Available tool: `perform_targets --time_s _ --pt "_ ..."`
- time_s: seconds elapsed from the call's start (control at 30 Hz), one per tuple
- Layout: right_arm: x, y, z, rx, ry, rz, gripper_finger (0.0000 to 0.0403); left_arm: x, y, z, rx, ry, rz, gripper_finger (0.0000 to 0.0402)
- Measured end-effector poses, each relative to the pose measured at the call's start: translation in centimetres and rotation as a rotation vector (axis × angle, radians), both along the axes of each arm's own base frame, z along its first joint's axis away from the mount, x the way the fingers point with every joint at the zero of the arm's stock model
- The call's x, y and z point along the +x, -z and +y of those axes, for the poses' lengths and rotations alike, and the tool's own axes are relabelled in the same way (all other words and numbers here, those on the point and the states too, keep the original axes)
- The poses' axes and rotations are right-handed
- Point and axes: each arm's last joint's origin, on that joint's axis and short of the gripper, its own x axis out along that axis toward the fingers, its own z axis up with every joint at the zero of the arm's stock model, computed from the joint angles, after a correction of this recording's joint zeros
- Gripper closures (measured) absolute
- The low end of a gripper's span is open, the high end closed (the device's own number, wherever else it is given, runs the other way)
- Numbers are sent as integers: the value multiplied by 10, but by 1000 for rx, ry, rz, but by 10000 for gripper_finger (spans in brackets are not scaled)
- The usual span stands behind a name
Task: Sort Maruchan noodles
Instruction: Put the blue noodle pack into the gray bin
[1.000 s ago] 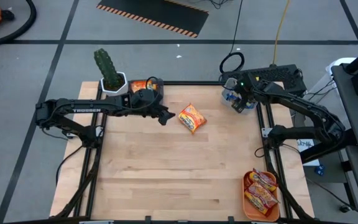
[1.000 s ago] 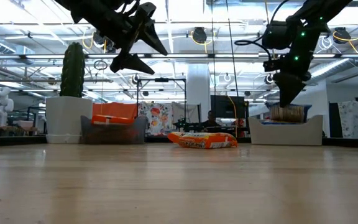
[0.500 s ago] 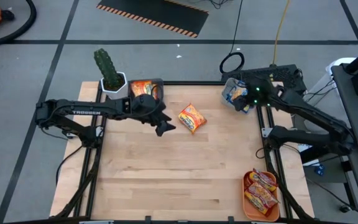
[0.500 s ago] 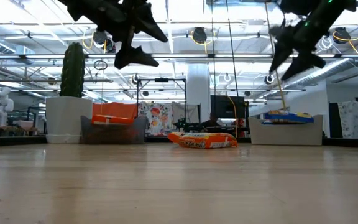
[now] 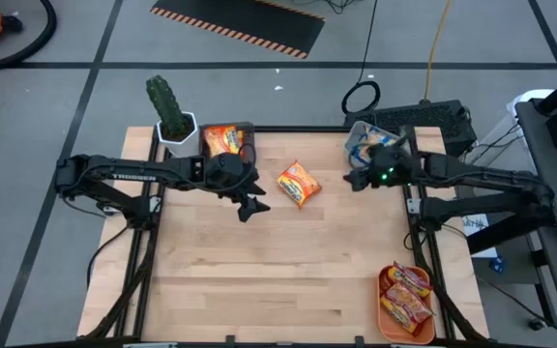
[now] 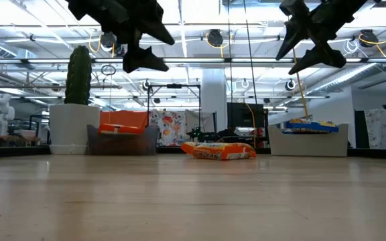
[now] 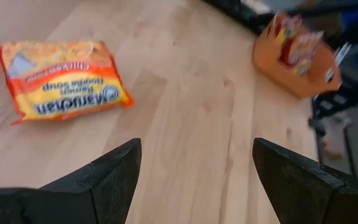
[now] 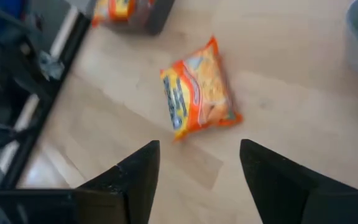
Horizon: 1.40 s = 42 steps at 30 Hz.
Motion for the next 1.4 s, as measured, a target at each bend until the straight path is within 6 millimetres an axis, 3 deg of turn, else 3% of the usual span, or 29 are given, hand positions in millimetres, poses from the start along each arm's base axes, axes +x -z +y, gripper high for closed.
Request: perform_targets --time_s 0.2,0.33,0.53,0.73,1.07,1.4 --pt "24 16 9 93 -70 78 247 -5 8 -5 30 17 98 92" --pt "41 9 5 91 -121 128 294 -7 10 -5 31 21 125 92" --pt "50 10 -23 -6 -199 366 349 -7 10 -2 117 5 120 92" --pt "44 32 -56 117 -287 494 395 -3 14 7 227 -6 131 92" --pt "23 52 -105 140 -287 605 402 2 26 29 228 -80 172 92" --pt "11 64 -126 132 -322 707 402 7 43 41 219 -97 230 92"
